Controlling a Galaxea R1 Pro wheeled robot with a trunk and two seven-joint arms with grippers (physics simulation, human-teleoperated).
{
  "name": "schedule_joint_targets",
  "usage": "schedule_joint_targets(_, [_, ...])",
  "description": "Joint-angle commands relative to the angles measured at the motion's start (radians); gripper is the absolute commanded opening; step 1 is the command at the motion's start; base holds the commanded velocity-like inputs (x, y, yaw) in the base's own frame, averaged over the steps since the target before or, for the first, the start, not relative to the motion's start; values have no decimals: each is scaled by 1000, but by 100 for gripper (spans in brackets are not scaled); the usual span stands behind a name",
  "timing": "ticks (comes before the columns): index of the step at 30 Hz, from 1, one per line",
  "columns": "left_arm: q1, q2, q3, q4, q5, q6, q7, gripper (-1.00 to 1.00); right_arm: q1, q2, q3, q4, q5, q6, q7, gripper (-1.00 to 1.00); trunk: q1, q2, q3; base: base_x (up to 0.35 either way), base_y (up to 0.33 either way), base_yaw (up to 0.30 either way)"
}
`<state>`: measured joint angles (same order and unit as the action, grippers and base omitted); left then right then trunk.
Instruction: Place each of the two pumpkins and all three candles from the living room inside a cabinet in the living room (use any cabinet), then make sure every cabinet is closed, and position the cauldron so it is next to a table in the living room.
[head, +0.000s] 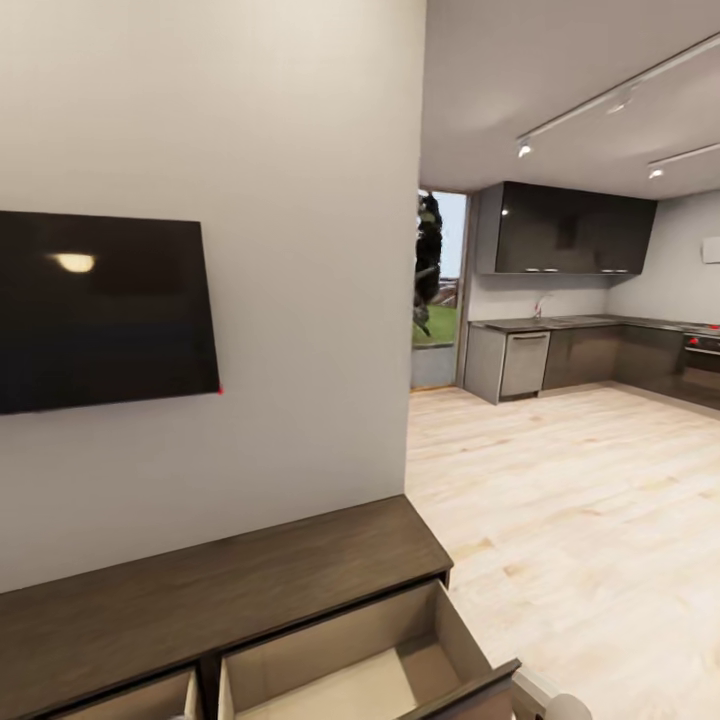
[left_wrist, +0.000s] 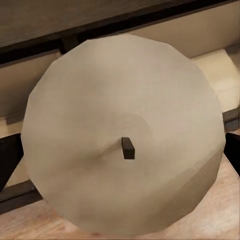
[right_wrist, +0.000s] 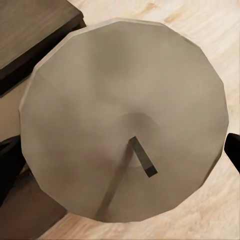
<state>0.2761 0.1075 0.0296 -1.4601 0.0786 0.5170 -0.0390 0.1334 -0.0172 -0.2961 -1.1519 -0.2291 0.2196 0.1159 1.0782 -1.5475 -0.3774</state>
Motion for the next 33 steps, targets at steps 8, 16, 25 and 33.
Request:
schedule_joint_targets(8, [0, -1, 1, -2, 7, 5, 1, -100, 0, 0, 0, -2, -9, 6, 7, -100, 1, -1, -1, 150, -185, 85])
schedule_joint_targets(16, [0, -3, 0, -3, 8, 6, 0, -100, 0, 0, 0, -2, -9, 6, 7, -100, -3, 6, 2, -31, -25, 270])
schedule_joint_targets(25, [0, -3, 1, -3, 9, 7, 1, -100, 0, 0, 0, -2, -9, 6, 7, -100, -38, 69, 31, -11, -1, 288])
schedule_joint_targets(33, [0, -3, 1, -3, 8, 6, 1, -100, 0, 0, -1, -2, -9, 6, 7, -100, -68, 125, 56, 0, 0, 289])
